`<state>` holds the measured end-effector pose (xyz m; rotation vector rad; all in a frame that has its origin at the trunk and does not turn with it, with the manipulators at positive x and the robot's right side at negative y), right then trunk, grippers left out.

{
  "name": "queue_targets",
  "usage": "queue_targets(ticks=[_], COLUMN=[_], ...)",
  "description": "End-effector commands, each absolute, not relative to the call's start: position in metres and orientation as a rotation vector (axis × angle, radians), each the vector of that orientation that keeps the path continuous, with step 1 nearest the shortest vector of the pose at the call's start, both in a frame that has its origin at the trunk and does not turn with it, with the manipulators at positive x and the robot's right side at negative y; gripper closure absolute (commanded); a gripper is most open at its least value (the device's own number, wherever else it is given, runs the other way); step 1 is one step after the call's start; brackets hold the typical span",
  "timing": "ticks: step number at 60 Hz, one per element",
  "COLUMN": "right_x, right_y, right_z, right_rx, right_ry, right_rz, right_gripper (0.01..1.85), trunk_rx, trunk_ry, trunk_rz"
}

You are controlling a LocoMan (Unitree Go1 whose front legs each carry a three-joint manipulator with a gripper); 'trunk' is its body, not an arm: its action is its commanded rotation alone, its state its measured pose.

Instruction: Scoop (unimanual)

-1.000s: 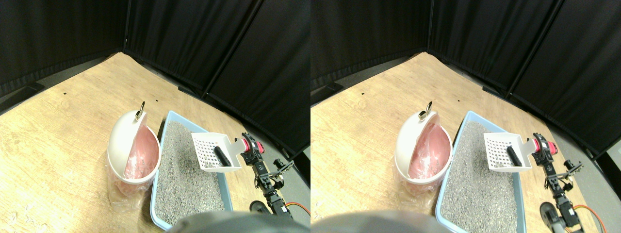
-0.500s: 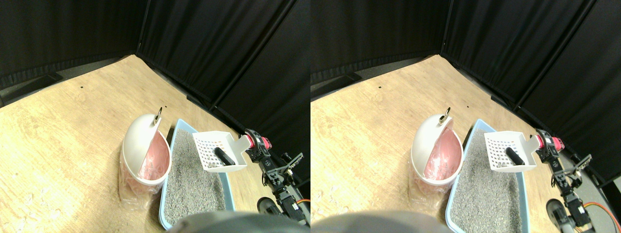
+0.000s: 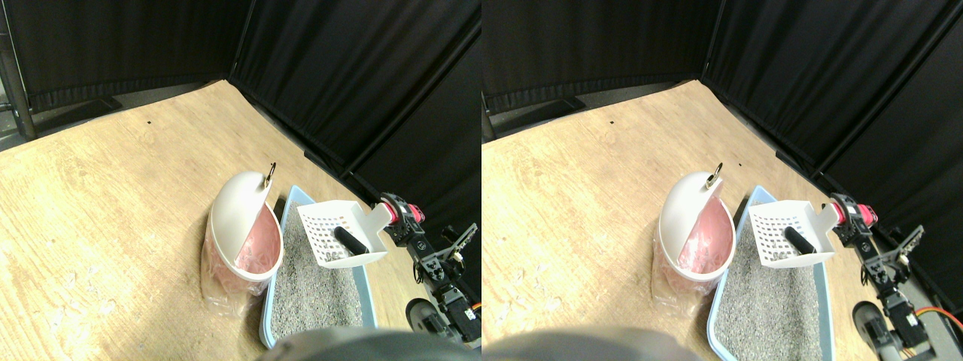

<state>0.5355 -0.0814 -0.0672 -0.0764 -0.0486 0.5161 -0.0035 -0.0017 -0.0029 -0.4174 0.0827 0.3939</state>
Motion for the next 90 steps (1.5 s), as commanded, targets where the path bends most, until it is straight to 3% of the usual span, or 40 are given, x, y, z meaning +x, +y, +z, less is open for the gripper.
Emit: queue_targets(ticks=[1,27,65,90], right_x=[0.535,0.538,0.543,0.531], right_y=[-0.072,-0.043,-0.011,-0.006], right_z=[-0.058,-0.044,-0.051,-0.057], right_rx=[-0.075,-0.122,-0.319,-0.432], right_ry=[-0.087,-0.038,-0.061,-0.078], right_rz=[0.541,0.584,0.798,0.787], right_gripper=[1.74,1.74,1.74,1.74], trunk_rx=[-0.448,-0.477,-0.518,-0.516], trunk_ry=[0.085,0.076,0.078,0.074], trunk_rz=[0.421,0.453,0.484,0.487])
